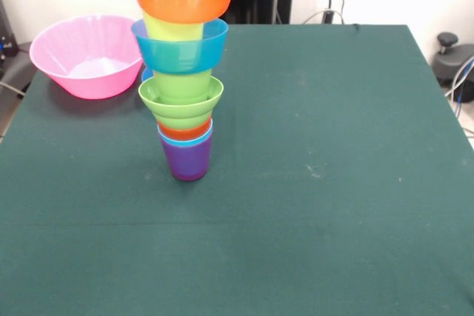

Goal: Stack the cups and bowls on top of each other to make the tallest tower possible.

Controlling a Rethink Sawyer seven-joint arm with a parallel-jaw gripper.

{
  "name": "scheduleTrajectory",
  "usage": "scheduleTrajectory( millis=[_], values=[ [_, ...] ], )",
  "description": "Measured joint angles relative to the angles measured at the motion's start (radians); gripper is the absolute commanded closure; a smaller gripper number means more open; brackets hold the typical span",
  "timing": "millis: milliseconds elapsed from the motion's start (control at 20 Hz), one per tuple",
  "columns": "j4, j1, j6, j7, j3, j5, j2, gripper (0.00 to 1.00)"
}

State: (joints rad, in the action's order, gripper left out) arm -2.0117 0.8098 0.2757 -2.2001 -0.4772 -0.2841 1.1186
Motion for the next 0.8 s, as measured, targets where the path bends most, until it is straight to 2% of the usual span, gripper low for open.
scheduleTrajectory(
  millis=[800],
  values=[
    [-0.002, 0.004, -0.023, 0.0, -0.021, -0.005, 0.0, 1.0]
  ],
)
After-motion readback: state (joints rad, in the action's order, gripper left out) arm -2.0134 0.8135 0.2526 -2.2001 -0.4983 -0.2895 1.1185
